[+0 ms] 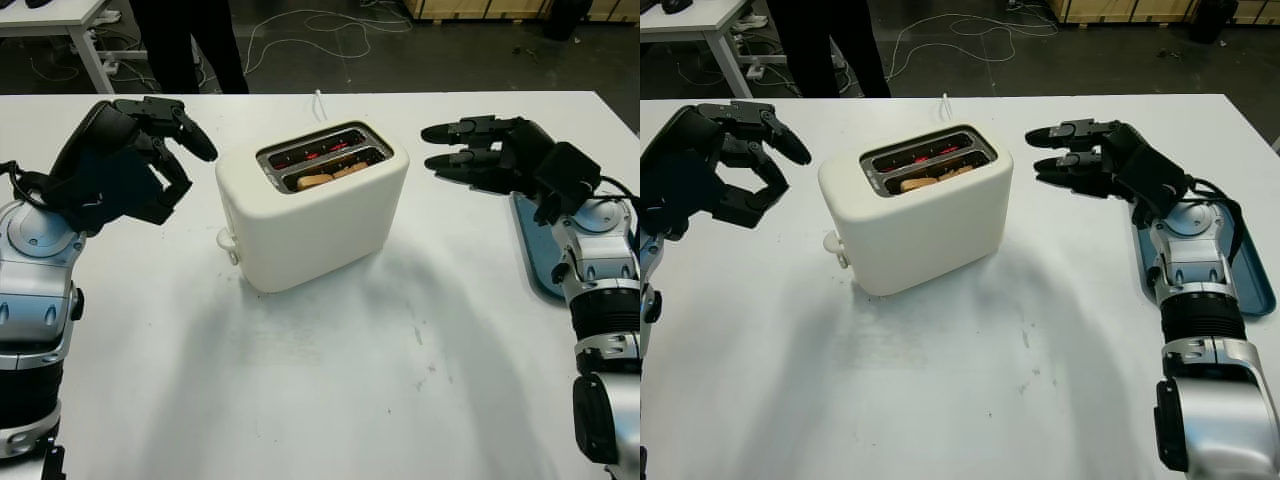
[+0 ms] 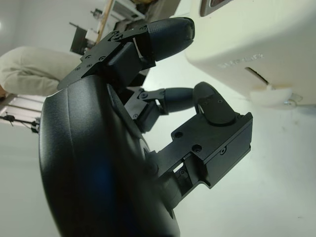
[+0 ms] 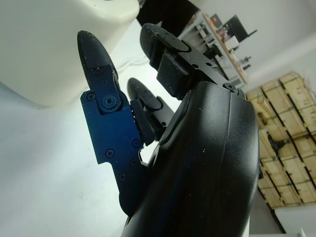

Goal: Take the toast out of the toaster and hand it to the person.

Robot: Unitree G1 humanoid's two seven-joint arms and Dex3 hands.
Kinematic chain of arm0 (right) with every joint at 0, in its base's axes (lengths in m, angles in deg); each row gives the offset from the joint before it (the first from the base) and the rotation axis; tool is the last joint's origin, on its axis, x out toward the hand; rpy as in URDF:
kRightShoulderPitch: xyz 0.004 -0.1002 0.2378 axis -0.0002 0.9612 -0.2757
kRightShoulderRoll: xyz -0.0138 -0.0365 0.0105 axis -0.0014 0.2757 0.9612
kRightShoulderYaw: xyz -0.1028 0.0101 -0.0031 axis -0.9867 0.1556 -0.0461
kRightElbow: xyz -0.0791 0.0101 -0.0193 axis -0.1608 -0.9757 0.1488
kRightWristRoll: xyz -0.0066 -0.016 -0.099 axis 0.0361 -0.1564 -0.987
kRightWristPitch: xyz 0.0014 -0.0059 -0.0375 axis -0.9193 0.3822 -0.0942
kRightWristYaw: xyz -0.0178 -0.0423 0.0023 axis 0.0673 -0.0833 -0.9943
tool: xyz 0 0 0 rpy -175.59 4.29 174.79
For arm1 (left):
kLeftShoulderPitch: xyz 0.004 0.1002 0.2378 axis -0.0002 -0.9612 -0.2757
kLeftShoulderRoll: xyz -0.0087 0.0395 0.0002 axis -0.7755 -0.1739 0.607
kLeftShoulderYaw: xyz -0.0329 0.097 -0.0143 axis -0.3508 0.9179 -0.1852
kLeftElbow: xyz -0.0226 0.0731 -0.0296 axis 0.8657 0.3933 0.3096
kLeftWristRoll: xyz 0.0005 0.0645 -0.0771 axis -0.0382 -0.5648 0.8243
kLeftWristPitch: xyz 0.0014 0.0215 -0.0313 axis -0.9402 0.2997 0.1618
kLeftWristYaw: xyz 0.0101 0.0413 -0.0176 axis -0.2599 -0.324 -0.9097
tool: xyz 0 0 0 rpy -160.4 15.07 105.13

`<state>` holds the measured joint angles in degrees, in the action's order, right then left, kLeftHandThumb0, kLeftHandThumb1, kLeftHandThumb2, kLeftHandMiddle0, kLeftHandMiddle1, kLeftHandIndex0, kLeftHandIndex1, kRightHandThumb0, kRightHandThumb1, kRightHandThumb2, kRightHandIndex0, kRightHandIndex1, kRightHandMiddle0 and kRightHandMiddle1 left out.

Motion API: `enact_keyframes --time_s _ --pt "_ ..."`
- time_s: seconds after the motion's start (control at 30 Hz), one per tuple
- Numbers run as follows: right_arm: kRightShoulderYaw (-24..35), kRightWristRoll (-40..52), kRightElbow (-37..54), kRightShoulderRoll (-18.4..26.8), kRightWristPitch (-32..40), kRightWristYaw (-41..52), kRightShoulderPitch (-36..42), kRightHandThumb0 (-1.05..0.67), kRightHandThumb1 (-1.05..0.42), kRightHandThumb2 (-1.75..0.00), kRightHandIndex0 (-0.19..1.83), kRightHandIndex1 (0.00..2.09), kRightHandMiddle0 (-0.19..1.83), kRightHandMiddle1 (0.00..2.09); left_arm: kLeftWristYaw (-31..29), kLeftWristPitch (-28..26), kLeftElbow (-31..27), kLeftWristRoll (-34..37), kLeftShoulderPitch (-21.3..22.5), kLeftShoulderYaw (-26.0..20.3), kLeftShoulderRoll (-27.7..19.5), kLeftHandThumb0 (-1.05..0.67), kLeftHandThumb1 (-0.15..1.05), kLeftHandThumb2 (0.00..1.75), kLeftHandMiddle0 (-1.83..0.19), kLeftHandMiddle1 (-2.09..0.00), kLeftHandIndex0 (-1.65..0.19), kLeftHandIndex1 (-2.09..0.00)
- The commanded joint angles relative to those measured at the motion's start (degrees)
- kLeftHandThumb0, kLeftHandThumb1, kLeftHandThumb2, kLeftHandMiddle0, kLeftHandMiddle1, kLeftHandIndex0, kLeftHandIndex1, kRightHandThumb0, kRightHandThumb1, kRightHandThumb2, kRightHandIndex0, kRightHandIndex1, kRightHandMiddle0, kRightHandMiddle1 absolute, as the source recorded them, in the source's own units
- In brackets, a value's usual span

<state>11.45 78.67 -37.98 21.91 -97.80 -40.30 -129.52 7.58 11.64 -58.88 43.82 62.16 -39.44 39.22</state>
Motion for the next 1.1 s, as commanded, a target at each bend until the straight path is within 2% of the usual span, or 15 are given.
enact_keyframes --time_s 0.0,0.2,0.5,0.8,1.07 --pt "0.4 0.4 -0.1 0.0 -1.3 -0.1 0.9 -0.52 -0.81 0.0 0.9 0.01 0.8 0.0 0.1 0.3 0.2 -0.1 -0.5 -0.1 -0.1 0.2 0.29 1.17 -0.82 -1.28 -0.76 -1.1" --pt "0.5 0.6 -0.3 -0.1 -0.6 0.0 0.6 -0.52 -0.81 0.0 0.89 0.0 0.79 0.0 0.1 -2.3 -1.2 -0.5 -0.3 0.4 -0.2 0.23 0.32 1.16 -0.8 -1.28 -0.74 -1.1" --pt "0.4 0.5 -0.1 -0.1 -0.6 0.0 0.6 -0.52 -0.81 0.0 0.89 0.0 0.8 0.0 0.4 -1.2 -1.2 -0.4 -0.7 0.1 0.1 0.24 0.31 1.15 -0.82 -1.29 -0.76 -1.12" --pt "0.5 0.7 -0.6 -0.2 -1.0 0.3 0.4 -0.53 -0.81 0.0 0.89 0.01 0.8 0.0 0.1 -3.7 -2.1 -0.7 -0.4 0.5 -0.2 0.22 0.34 1.13 -0.78 -1.29 -0.72 -1.11" --pt "0.5 1.0 0.0 -0.2 0.0 0.4 0.3 -0.52 -0.81 0.0 0.88 0.0 0.8 0.0 0.1 -3.6 -2.4 -0.7 -0.6 0.4 -0.2 0.24 0.35 1.12 -0.8 -1.3 -0.73 -1.12"
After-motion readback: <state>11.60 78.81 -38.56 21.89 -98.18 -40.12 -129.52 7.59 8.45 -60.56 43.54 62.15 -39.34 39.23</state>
